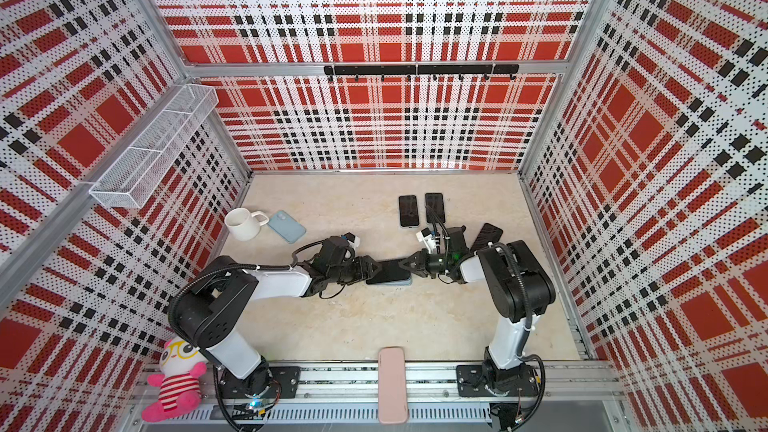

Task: Put the phone into the phone case
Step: 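Press the phone down into the case rim with both grippers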

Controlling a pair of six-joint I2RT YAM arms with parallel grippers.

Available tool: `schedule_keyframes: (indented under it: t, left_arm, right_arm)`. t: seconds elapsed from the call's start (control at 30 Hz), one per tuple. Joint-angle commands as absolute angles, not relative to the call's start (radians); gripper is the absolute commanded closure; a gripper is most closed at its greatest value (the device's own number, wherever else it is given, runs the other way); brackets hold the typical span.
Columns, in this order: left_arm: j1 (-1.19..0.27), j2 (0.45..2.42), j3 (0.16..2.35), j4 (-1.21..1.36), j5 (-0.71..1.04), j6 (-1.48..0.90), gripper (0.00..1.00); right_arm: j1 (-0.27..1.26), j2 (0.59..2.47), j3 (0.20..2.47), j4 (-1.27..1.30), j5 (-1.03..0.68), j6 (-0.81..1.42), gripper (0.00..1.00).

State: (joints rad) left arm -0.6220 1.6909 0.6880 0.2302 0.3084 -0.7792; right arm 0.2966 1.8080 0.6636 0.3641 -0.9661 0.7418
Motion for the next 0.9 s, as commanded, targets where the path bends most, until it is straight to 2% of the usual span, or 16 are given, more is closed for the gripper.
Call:
schedule_keyframes:
  t: [0.0,0.27,0.47,0.73,0.87]
  left_arm:
    - [-0.627,1.709,0.655,0.061,0.292,-0.749,0.38]
    - [-0.632,1.718,0.665,0.001,0.226,-0.722,0.52]
    - [-0.633,1.719,0.66,-0.013,0.209,-0.71,0.64]
    - [-0.65,1.754,0.662,0.0,0.211,-0.715,0.75]
    - [-0.654,1.764,0.664,0.002,0.211,-0.719,0.78]
  right_arm:
    - [0.316,1.781,0.68,0.166,-0.88,0.669,0.74]
    - [0.327,1.686,0.77,-0.091,-0.761,0.561,0.6]
    - [0.333,1.634,0.849,-0.244,-0.693,0.481,0.55]
    - [0.335,1.634,0.901,-0.37,-0.613,0.423,0.55]
    - [0.334,1.645,0.906,-0.413,-0.557,0.402,0.59]
